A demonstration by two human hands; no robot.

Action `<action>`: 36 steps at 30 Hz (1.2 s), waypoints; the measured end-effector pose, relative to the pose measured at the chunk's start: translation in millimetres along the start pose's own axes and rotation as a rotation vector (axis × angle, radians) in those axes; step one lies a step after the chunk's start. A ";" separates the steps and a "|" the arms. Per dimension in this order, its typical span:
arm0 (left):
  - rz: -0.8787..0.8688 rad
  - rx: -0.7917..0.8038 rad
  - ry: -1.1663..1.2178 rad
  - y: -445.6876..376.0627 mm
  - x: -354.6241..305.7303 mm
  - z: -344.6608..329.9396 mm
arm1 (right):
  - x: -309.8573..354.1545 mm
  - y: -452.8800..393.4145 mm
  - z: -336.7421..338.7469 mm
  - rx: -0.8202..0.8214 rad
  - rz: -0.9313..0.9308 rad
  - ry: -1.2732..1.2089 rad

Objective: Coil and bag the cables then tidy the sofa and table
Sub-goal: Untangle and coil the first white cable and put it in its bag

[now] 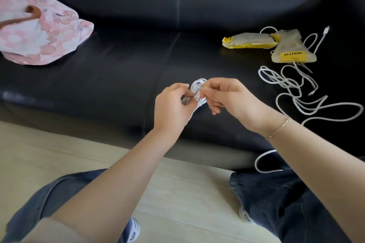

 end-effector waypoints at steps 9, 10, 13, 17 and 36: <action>-0.206 0.109 -0.154 -3.2 12.4 3.1 | 1.1 -8.8 4.3 -0.082 -0.140 -0.124; -0.248 0.137 -0.162 -2.6 14.6 2.7 | 1.7 -11.2 7.5 -0.089 -0.180 -0.020; -0.289 0.265 -0.232 -2.3 22.0 4.5 | -0.3 -15.2 20.3 -0.067 -0.289 0.145; -0.167 0.494 -0.429 0.5 30.8 7.2 | -5.2 -14.7 25.4 -0.027 -0.397 0.215; -0.116 0.314 -0.697 -2.9 18.5 -15.3 | -25.5 -16.4 15.3 -0.004 -0.300 0.335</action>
Point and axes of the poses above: each hand's wrist, its own y-axis away from the middle knuckle, its own z-axis out of the back of the hand, x = y × z, the point moved 1 cm from there along -y, towards the middle knuckle, and after that the axes turned 6 degrees about y, right-handed, at the moved point
